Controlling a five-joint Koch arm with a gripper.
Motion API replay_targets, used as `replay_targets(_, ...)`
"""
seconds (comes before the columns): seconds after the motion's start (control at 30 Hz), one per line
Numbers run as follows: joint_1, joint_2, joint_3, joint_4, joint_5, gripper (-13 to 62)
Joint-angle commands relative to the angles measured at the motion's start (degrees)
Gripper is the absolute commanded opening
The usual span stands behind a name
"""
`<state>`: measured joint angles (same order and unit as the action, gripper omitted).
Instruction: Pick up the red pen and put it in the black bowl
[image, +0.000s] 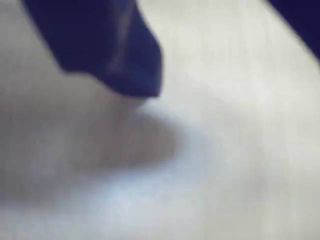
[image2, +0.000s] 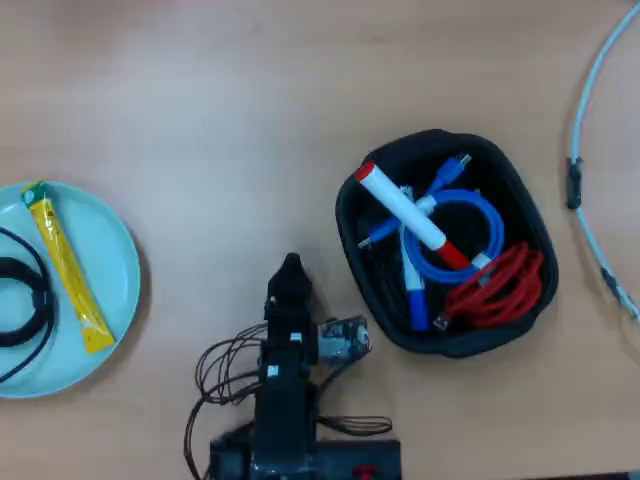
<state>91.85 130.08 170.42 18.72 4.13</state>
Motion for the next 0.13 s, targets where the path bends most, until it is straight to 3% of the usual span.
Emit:
replay_targets(0.0, 0.0, 5.8, 3.9, -0.1, -0.3, 35.2)
replay_targets(0.1, 0.0, 5.8, 5.4, -2.1, -0.2, 35.2)
